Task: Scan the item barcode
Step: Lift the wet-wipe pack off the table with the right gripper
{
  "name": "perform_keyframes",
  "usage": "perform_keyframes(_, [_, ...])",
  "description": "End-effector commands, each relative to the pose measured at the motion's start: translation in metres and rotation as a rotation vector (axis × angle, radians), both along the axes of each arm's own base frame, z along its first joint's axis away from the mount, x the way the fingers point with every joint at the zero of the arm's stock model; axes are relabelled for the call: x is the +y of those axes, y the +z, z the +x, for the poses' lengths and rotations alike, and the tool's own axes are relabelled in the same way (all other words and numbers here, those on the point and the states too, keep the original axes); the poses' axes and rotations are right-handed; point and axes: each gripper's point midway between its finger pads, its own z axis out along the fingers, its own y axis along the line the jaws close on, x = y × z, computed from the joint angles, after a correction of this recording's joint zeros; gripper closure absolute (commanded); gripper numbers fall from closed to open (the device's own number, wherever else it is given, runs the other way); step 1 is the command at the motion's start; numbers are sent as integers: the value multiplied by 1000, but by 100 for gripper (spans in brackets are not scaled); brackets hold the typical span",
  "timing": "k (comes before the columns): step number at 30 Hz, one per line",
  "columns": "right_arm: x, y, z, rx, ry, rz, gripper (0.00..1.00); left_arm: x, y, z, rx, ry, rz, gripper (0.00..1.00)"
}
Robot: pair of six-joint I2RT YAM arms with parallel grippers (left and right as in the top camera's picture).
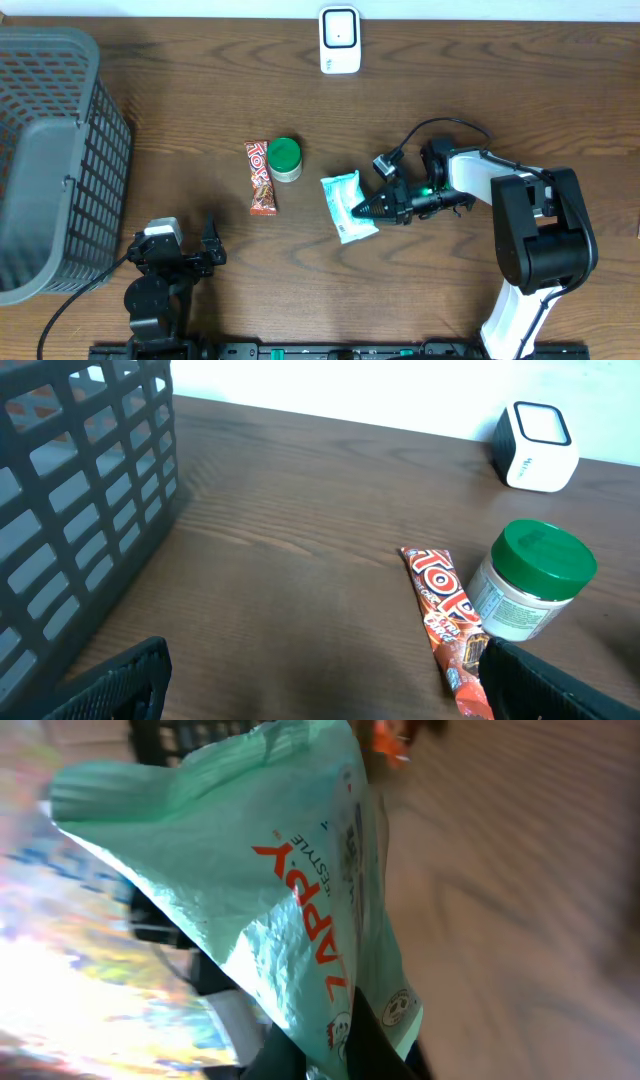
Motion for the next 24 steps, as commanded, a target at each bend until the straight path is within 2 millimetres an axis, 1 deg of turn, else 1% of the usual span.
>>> perform_keyframes(1, [0, 24, 7, 74, -39, 96, 99, -1, -11, -2, 34, -10, 12, 2])
perform_keyframes(7, [0, 24, 7, 157, -45, 79, 99, -1, -11, -2, 34, -10, 12, 2])
perform_keyframes(15, [0, 24, 7, 160, -46, 78, 99, -1, -11, -2, 34, -10, 12, 2])
perform_keyframes(17, [0, 23, 8, 132, -44, 83, 99, -1, -12, -2, 34, -10, 12, 2])
perform_keyframes(19, [-1, 17, 7, 101, -38, 54, 98, -1, -11, -2, 34, -10, 12, 2])
perform_keyframes(22, [-4, -5, 10, 42, -12, -100, 99, -1, -11, -2, 34, -10, 12, 2])
perform_keyframes(23, [-6, -9, 14, 21, -4, -148, 99, -1, -11, -2, 34, -10, 12, 2])
perform_keyframes(24, [-6, -8, 17, 9, -1, -172, 99, -1, -11, -2, 34, -10, 12, 2])
